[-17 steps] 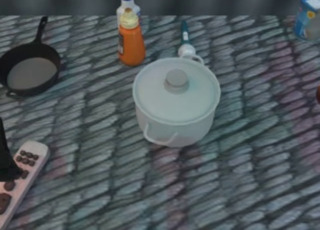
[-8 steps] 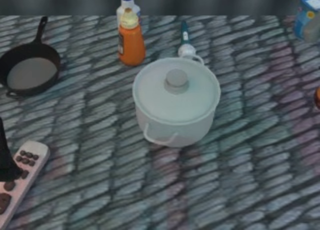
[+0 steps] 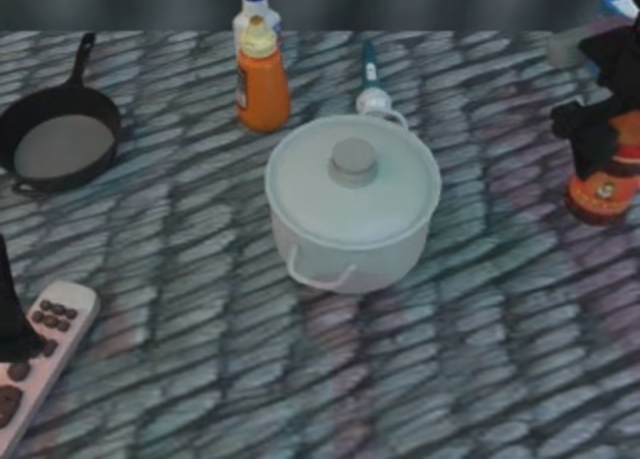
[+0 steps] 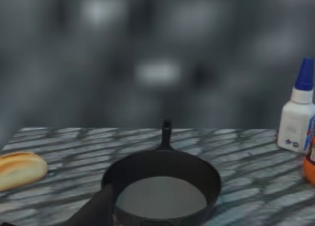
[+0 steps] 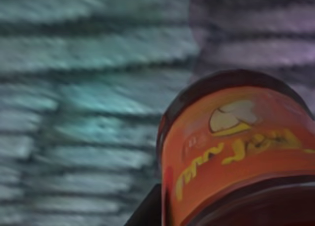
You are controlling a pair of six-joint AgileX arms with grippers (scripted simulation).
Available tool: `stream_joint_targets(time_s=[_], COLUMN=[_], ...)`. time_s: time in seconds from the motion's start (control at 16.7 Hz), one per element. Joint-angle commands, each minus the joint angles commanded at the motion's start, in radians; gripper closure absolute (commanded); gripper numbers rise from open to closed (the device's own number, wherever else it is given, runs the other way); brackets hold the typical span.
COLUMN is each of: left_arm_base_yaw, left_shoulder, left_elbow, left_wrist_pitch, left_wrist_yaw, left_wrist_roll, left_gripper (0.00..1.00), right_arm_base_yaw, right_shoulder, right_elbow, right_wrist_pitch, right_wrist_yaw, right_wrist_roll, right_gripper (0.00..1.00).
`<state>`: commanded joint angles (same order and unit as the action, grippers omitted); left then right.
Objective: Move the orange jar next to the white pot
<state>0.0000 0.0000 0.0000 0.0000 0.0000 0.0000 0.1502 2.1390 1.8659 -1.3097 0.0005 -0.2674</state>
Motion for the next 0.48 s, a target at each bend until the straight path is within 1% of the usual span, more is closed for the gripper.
stream_joint_targets(time_s=[0.3, 0.48], left_arm_base_yaw=[0.0, 0.0], left_shoulder=[0.0, 0.0], left_elbow=[0.0, 0.0], left_wrist_pitch=[0.0, 0.0], left_wrist_yaw=[0.0, 0.0], left_wrist_roll=[0.0, 0.0], left_gripper=[0.0, 0.0], right_arm_base_yaw=[0.077, 0.109], right_shoulder=[0.065, 0.09], right_elbow=[0.047, 0.063], right_wrist_pitch=[0.027, 0.04], right_wrist_yaw=[-0.003, -0.004], right_wrist_roll=[0.375, 0.509], right_gripper=[1.0, 1.0])
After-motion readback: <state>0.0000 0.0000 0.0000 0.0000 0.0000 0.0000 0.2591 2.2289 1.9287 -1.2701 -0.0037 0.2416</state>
